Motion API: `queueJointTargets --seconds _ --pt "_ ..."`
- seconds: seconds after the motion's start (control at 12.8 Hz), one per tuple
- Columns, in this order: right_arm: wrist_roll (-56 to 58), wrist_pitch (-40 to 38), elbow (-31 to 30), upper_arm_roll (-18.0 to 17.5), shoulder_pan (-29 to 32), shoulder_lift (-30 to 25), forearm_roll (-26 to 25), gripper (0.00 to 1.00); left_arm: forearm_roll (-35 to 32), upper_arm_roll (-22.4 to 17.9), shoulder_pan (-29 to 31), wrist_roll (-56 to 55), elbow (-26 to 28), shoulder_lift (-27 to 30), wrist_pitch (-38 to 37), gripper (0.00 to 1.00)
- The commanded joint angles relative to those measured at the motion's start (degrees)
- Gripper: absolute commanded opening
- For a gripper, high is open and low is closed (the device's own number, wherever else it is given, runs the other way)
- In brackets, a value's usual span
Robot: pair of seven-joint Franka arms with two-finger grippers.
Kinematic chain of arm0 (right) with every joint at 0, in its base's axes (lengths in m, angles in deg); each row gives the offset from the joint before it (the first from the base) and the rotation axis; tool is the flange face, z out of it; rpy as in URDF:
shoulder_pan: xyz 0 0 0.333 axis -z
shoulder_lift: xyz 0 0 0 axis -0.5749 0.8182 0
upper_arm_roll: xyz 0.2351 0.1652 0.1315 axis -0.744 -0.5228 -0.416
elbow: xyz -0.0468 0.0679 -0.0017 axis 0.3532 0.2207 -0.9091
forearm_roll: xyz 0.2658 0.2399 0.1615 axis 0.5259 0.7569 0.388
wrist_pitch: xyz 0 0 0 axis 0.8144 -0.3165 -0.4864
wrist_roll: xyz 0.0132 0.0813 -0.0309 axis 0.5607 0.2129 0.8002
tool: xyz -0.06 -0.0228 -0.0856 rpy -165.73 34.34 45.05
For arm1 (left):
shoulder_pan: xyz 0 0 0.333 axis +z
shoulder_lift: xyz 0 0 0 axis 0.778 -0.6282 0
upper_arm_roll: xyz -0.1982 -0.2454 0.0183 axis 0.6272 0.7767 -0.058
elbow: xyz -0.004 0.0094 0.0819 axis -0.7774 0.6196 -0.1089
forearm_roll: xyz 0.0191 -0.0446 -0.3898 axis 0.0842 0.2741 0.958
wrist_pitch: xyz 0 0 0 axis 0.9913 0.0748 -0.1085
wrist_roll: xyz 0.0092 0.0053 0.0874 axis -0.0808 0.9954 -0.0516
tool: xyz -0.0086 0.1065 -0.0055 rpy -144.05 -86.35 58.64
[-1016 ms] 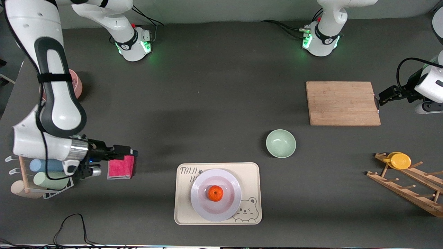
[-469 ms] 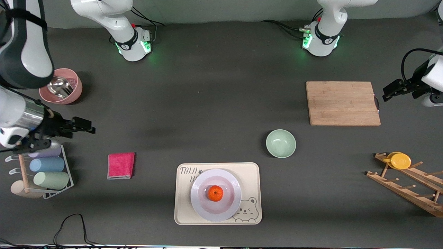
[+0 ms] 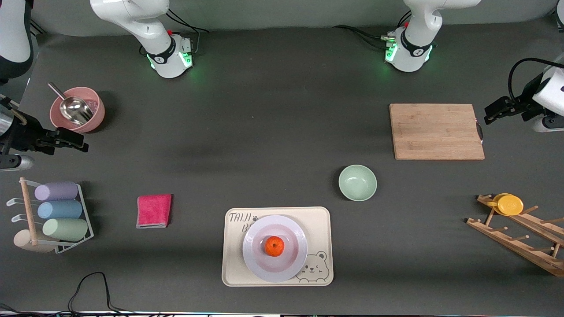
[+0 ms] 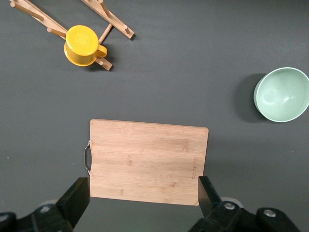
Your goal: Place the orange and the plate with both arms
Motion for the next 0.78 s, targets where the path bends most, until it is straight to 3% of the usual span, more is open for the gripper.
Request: queueJointTargets --seconds 0.0,0.7 --pt "-1.85 -3.85 2.24 0.02 -0.14 -0.34 -2.28 1.0 0.4 -0.15 0.07 1.1 -0.04 1.54 -2.09 1.0" --pt "-3.43 -4.66 2.07 0.11 -0.31 -0.25 -2.28 1.0 0.41 -0.15 0.07 2.16 -1.19 1.19 -3.42 1.0"
